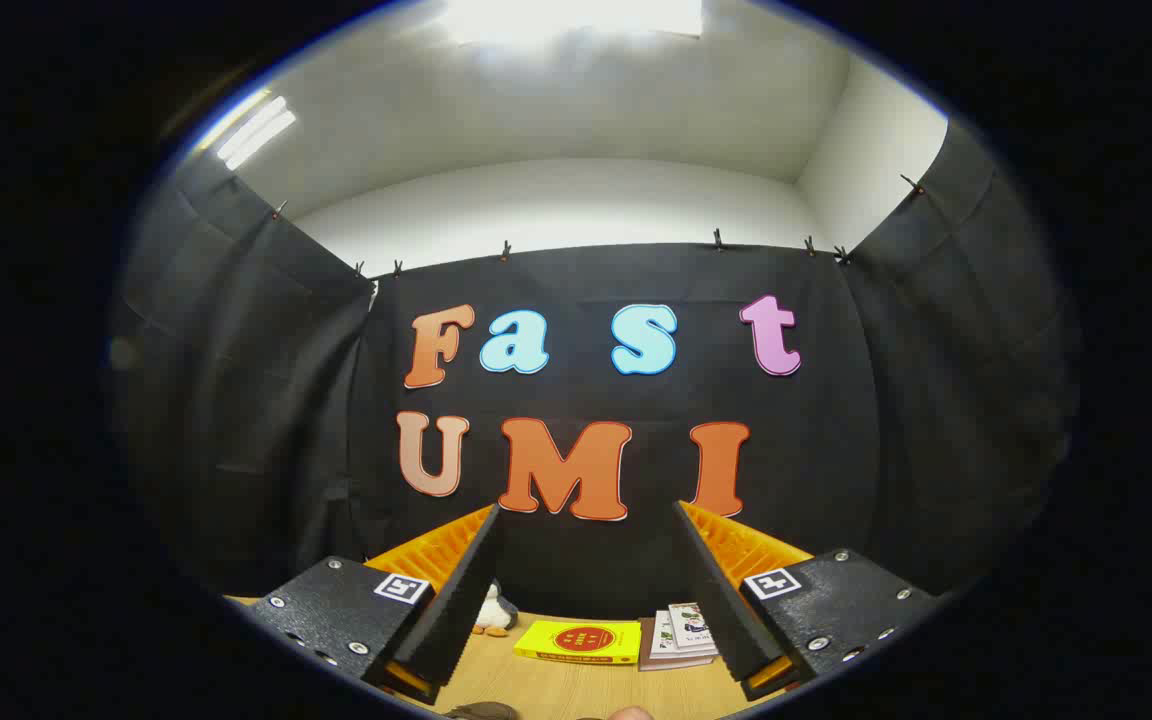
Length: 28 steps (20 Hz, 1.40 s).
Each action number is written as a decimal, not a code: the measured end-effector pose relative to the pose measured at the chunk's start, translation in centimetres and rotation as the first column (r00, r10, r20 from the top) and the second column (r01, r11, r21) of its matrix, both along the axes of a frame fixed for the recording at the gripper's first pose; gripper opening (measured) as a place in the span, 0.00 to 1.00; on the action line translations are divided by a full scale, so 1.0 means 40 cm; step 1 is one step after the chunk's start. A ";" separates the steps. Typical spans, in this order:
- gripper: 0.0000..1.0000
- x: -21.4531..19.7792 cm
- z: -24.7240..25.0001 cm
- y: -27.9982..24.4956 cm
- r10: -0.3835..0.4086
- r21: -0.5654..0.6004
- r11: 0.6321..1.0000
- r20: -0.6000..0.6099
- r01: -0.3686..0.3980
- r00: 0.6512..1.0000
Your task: Open the storage box then place both shoes into the box .Put the left shoe in first, then the right shoe, with the right side of both shoes facing outward in a uniform manner.
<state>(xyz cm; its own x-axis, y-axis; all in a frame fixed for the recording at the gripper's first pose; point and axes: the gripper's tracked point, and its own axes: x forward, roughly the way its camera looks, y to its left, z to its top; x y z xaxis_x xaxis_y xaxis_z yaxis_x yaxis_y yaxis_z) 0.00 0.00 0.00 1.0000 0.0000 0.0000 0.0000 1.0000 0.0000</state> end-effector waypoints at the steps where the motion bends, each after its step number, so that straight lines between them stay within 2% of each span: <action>1: 0.98 0.000 0.000 -0.001 -0.001 0.000 1.000 -0.002 0.001 1.000; 19: 0.99 0.004 -0.043 0.046 0.025 0.010 1.000 -0.037 -0.025 0.999; 25: 0.99 -0.002 -0.098 0.077 0.051 0.032 0.998 -0.099 -0.048 0.994; 28: 0.99 -0.001 -0.150 0.117 0.092 0.056 0.995 -0.163 -0.084 0.982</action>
